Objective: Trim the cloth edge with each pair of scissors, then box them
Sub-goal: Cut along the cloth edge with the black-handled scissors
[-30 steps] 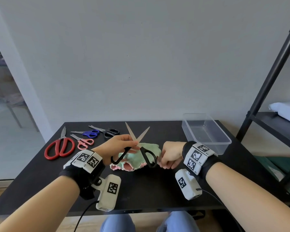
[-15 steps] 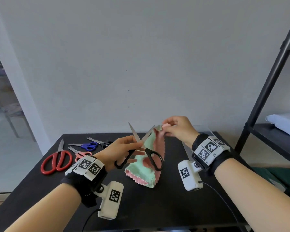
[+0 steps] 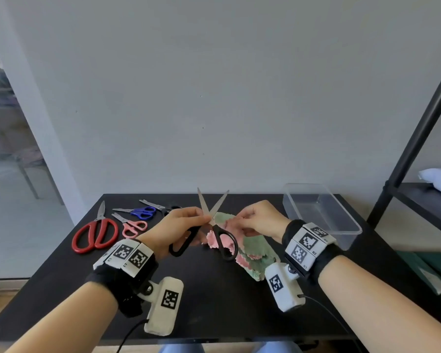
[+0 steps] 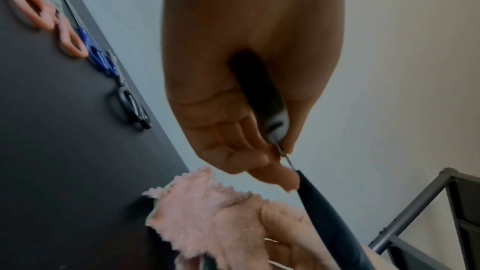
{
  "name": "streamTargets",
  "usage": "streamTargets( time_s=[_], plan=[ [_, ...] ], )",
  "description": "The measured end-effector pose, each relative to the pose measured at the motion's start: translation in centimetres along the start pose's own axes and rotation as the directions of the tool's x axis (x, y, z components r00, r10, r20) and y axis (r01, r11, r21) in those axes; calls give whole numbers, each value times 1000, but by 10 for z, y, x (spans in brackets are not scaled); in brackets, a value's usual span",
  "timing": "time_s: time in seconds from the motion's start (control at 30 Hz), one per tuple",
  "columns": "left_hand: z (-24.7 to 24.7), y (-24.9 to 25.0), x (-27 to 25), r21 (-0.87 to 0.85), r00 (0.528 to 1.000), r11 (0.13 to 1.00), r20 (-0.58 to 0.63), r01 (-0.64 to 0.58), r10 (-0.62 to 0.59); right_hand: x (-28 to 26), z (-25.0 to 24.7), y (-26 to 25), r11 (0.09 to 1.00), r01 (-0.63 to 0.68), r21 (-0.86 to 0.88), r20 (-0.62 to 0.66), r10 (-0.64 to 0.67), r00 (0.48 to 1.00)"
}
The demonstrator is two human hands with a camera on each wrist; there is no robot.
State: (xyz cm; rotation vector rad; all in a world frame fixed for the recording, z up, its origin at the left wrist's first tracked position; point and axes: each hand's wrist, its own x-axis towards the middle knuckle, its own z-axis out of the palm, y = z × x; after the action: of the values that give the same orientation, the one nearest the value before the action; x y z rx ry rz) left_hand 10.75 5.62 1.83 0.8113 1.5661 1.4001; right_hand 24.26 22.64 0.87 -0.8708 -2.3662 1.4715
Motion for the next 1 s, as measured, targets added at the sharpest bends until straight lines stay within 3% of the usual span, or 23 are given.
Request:
streamTargets(
  time_s=[0.13,0.33,0.53,0.7,0.87,1.0],
  plan=[
    [-8,-8,-6,168,999,986,32,-5,0,-2,7,-2,981,0,194,-11,2,1000],
    [-9,-12,-5,180,999,984,53,-4,-6,-5,14,-11,933,-8,359,63,-15,998],
    [-4,-9,0,136,999,991,35,-20,15,-8,13,-20,910,-7,415,114,-44,992],
    [-1,-8,6,132,1000,991,23,-15,12,-6,9,-18,883,-79,463,157,6,988],
    [-2,-10,7,158,999,987,43,-1,-5,-8,16,-16,929,-11,369,141,-44,989],
    [-4,-12,8,185,1000,983,29,6,-12,-5,18,-18,938,-41,344,121,-2,993]
  ],
)
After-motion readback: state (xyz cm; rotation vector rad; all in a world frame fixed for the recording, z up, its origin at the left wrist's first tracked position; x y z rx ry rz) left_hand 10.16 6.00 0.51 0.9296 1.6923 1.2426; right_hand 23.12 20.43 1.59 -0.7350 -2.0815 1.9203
